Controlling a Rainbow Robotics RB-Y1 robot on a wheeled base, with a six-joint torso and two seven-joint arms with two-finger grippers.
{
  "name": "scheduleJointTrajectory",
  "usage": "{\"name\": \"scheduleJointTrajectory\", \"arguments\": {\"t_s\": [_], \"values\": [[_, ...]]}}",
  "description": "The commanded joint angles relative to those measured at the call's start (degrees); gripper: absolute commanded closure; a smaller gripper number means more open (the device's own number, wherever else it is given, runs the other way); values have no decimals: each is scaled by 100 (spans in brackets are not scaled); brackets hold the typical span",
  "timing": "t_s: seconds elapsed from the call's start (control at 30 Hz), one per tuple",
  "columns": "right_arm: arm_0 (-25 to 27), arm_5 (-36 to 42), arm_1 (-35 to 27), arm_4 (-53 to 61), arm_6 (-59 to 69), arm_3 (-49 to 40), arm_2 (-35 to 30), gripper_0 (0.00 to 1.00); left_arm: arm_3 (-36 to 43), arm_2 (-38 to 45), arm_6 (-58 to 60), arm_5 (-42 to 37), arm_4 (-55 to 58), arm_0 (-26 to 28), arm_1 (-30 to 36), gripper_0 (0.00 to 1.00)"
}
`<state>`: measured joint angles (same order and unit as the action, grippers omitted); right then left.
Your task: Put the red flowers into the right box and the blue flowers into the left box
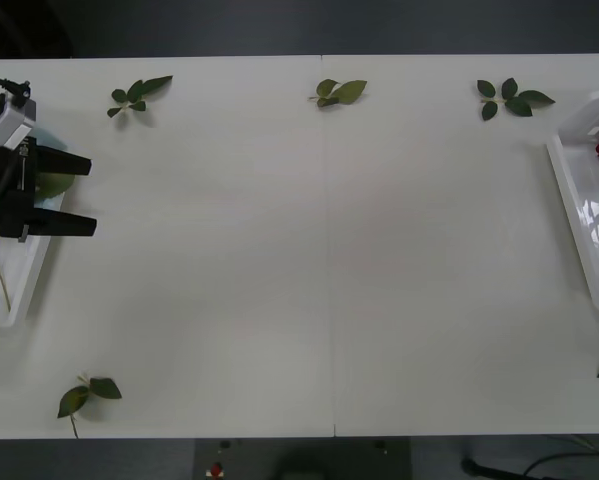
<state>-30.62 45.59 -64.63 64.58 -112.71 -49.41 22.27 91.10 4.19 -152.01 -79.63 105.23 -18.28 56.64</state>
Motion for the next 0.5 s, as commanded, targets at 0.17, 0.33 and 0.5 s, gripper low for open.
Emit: {"name": "scheduleJointTrajectory", "arguments": {"t_s": [0.17,0.33,0.5], "values": [[-612,-156,21,-191,135,432,462,18,-154,12,-299,-53,-29,-220,488,0],[-630,-41,21,-94,100,476,453,2,-277,12,-299,-44,-73,-264,567,0],[-630,258,-41,134,47,335,357,0,-408,12,-299,-44,-152,-334,567,0]]}}
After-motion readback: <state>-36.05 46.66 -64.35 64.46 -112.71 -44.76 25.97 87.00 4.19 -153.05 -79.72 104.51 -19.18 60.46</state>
